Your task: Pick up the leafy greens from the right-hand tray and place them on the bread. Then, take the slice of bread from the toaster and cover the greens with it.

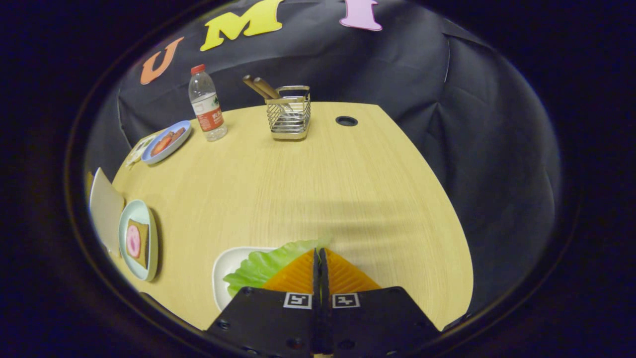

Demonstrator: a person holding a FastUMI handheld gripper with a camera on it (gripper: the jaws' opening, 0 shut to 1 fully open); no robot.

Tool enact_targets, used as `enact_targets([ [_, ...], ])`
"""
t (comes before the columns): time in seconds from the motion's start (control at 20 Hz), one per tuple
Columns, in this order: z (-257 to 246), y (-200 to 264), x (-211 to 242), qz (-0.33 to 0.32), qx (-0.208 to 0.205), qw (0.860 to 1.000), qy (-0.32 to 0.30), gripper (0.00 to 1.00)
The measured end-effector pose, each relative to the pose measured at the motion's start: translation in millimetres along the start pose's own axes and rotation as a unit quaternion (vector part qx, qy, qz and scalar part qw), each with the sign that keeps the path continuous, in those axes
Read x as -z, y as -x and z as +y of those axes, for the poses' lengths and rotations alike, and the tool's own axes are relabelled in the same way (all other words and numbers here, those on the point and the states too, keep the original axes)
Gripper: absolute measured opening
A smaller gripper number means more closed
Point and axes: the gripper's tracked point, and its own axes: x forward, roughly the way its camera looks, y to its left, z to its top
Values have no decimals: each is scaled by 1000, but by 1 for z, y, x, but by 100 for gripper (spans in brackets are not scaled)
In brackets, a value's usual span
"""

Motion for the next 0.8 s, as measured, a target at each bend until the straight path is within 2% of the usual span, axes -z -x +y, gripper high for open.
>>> enact_targets([
  [0.45, 36, 82, -6, -52, 35, 998, -27, 0],
  [0.8, 124, 155, -14, -82, 14, 996, -13, 0],
])
